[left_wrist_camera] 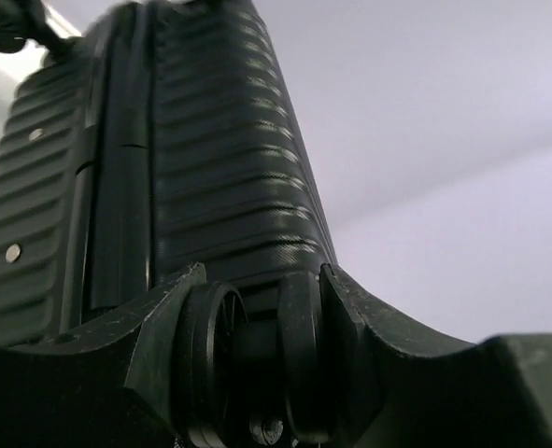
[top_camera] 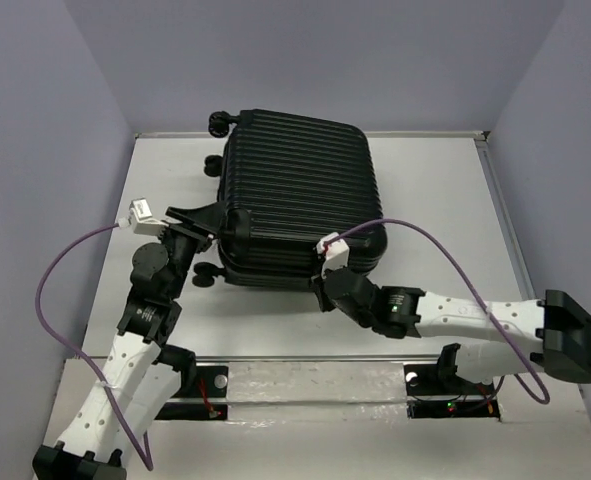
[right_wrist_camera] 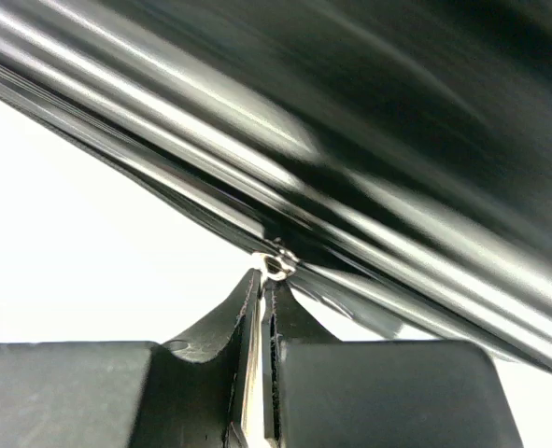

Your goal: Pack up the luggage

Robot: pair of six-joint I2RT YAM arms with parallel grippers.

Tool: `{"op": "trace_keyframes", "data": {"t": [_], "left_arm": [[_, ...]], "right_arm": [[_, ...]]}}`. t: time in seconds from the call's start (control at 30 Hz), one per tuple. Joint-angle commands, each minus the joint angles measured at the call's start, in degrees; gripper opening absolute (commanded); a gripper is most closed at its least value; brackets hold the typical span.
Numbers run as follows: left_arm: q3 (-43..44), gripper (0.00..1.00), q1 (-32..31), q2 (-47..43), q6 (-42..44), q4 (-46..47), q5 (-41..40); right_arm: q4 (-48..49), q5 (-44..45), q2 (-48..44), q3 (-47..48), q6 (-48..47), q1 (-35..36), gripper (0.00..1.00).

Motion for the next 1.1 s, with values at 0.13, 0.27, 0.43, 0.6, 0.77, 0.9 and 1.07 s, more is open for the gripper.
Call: {"op": "trace_keyframes", "data": {"t": [0.13, 0.27, 0.43, 0.6, 0.77, 0.9, 1.07], "left_arm": [[-4.28, 0.06, -3.21, 1.14, -0.56, 0.72, 18.22], [-6.66, 0.06, -3.65, 0.26, -2.58, 2.91, 20.5], [-7.81, 0.06, -6.99, 0.17, -3.82, 3.89, 20.59], [-4.65, 0.06, -8.05, -0.44, -0.49, -2.59, 24.02], [-2.54, 0.06, -8.05, -0.62, -0.39, -3.85, 29.38], [-3.67, 0.06, -8.57, -2.38, -1.97, -3.06, 29.65], [-7.0, 0.06, -13.48, -3.17, -3.46, -1.48, 26.67]], "right_arm": [[3.51, -16.01, -13.95, -1.66, -0.33, -2.8, 0.07], [10.17, -21.97, -6.52, -1.67, 1.7, -2.8, 0.07], [22.92, -29.03, 10.46, 5.17, 1.62, -0.53, 0.07], [26.09, -33.95, 22.16, 16.26, -4.09, 0.62, 0.07], [27.06, -35.54, 25.07, 16.71, -7.87, 0.62, 0.07], [27.67, -35.26, 20.35, 10.75, -7.62, -2.95, 0.07], [27.16, -43.17, 7.25, -2.45, -5.06, -15.8, 0.07]]}}
